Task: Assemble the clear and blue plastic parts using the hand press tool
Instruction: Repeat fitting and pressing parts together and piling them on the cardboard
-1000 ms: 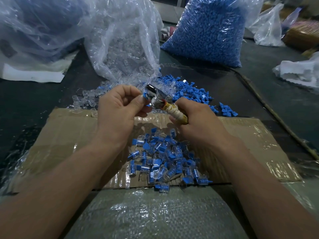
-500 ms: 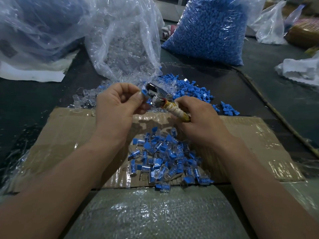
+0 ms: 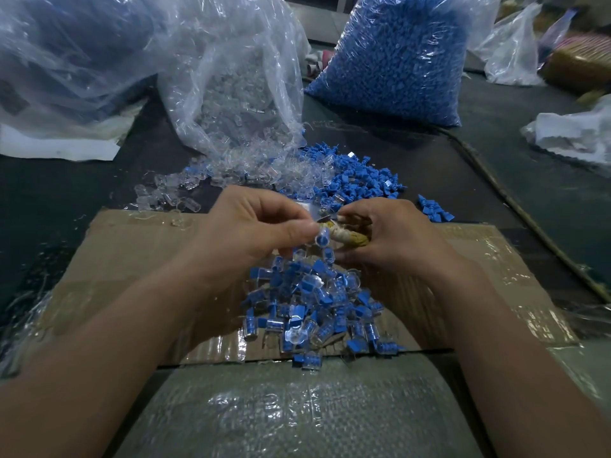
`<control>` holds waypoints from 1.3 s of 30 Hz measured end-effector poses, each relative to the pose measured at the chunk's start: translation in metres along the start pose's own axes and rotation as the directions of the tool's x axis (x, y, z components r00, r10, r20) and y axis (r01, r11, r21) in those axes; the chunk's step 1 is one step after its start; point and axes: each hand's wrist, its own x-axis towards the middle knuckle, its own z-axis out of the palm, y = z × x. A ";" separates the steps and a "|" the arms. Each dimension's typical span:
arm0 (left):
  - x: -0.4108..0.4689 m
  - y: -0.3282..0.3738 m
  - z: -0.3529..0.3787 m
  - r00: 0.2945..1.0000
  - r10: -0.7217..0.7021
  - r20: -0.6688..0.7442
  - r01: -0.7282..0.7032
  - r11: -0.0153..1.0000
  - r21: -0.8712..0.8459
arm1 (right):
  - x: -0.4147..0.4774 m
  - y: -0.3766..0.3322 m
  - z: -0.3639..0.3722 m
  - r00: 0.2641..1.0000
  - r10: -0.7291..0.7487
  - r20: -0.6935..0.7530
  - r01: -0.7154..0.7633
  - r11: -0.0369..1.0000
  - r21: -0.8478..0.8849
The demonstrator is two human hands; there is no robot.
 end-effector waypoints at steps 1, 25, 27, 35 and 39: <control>0.000 0.001 0.001 1.000 0.006 0.029 -0.006 1.000 0.007 | 0.000 0.000 0.000 1.000 0.003 0.003 -0.003 1.000 -0.001; 0.018 -0.017 -0.027 0.922 0.008 -0.387 0.299 0.620 0.726 | -0.001 0.010 -0.004 0.989 -0.027 0.144 0.021 0.999 0.042; 0.017 -0.014 -0.025 0.930 -0.032 -0.366 0.324 0.539 0.777 | -0.001 0.009 -0.004 0.989 -0.027 0.146 0.020 0.999 0.046; 0.017 -0.015 -0.025 0.948 0.012 -0.318 0.264 0.529 0.807 | 0.000 0.009 -0.004 0.991 -0.029 0.134 0.024 0.999 0.039; 0.016 -0.015 -0.021 0.931 0.066 -0.359 0.210 0.708 0.675 | 0.000 0.008 -0.004 0.996 -0.021 0.089 0.014 0.997 0.075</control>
